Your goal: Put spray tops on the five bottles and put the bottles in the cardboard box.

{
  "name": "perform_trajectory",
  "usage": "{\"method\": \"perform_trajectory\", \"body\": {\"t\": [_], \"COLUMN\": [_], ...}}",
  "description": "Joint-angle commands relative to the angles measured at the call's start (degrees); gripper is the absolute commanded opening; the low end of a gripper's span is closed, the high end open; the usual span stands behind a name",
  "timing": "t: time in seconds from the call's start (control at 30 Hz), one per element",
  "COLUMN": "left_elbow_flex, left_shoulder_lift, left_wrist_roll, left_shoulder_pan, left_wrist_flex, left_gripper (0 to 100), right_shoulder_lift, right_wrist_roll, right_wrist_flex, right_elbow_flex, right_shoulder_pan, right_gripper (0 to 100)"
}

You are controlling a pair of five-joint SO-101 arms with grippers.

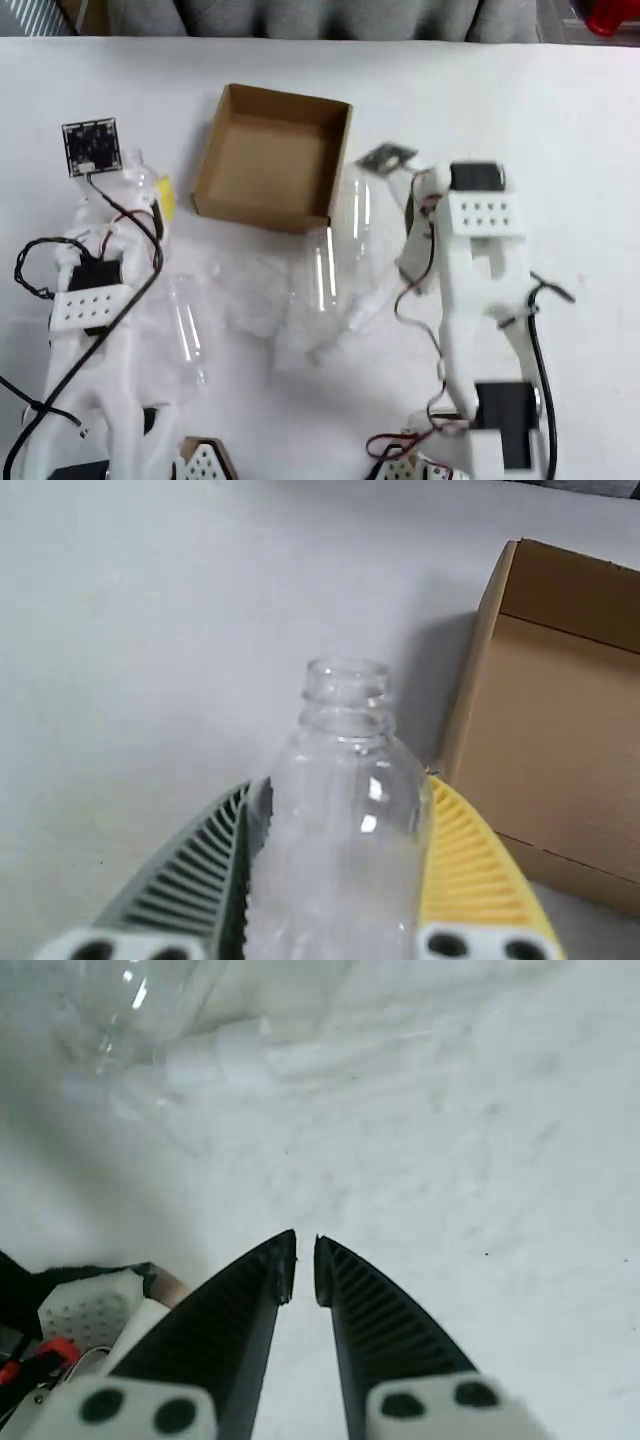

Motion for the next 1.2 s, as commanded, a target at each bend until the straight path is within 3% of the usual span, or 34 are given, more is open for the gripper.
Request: {"method": "perform_trajectory", "body": {"t": [0.0, 0.33, 0.67, 0.83, 1.17], "left_elbow_flex": [-0.62, -0.53, -0.53, -0.53, -0.44], "left_shoulder_lift": [-2.68, -2.68, -2.59, -2.59, -2.59], "left_wrist_roll": [0.62, 0.70, 0.44, 0.35, 0.35], "left_shoulder_pan": [-1.45, -1.80, -1.54, -1.45, -0.57], "left_wrist_flex": [-1.49, -1.49, -1.49, -1.49, -1.49], "left_gripper": [2, 2, 2, 2, 2], "right_shoulder_lift": [-9.27, -37.23, -63.78, -63.60, -50.33], "right_wrist_roll": [4.40, 20.13, 21.10, 23.56, 24.09], "right_wrist_flex": [-0.75, -9.01, -18.95, -20.62, -39.43], "right_elbow_flex": [6.33, 35.34, 55.65, 57.32, 61.54], "right_shoulder_pan": [-4.26, -22.20, -32.31, -37.49, -39.52], "right_gripper": [1.5, 1.5, 9.1, 9.5, 9.5]}}
